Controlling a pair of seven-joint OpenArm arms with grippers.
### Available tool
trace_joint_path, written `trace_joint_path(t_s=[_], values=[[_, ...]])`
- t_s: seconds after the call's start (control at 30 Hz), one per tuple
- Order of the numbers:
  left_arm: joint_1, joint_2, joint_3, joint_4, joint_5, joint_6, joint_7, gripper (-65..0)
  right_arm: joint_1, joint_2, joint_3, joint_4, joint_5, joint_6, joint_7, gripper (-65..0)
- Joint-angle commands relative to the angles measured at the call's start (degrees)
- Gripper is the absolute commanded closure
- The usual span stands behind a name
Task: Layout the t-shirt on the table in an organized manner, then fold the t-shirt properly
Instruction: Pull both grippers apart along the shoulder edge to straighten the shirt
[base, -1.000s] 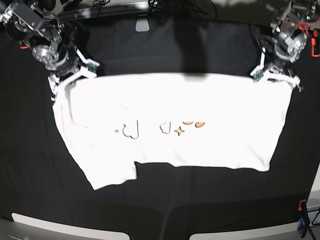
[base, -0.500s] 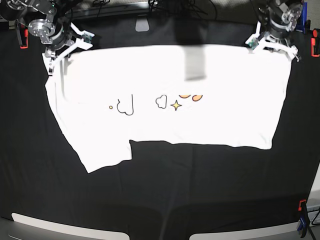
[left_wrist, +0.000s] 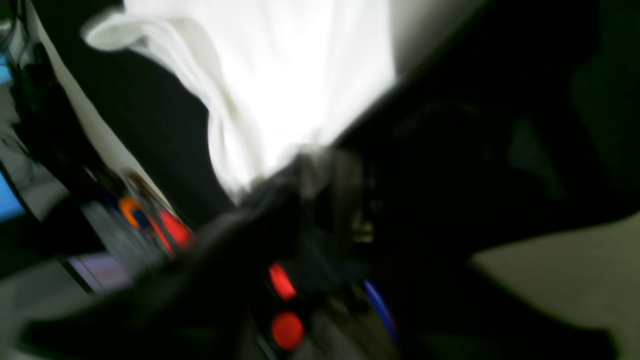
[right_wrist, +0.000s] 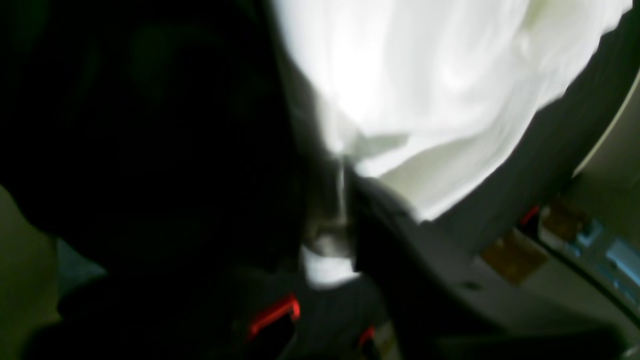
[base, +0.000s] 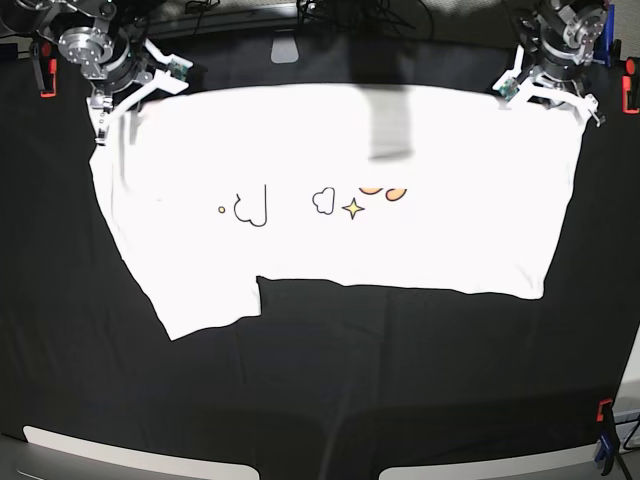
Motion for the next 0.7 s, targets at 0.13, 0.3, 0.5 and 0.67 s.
trace_joint_path(t_s=[0.13, 0.3, 0.5, 0.67], values=[[0.28, -0.87, -0.59, 0.85, -0.59, 0.87, 9.86, -27.1, -0.22, 1.38, 0.46, 1.07, 4.07, -0.61, -0.94, -23.9], [0.28, -0.9, -0.59, 0.92, -0.15, 1.75, 16.68, -27.1, -0.17, 1.38, 0.46, 6.69, 7.3, -0.61, 3.43, -23.8], [-0.59, -0.9, -1.05, 1.44, 13.09, 11.63, 26.64, -27.1, 0.11, 0.76, 0.68, 14.4, 8.94, -1.64, 6.8, -23.8], [-4.61, -0.92, -1.9, 2.03, 15.32, 15.39, 22.08, -27.1, 0.31, -5.22, 6.93, 14.38, 9.99, -5.16, 6.69, -23.8]])
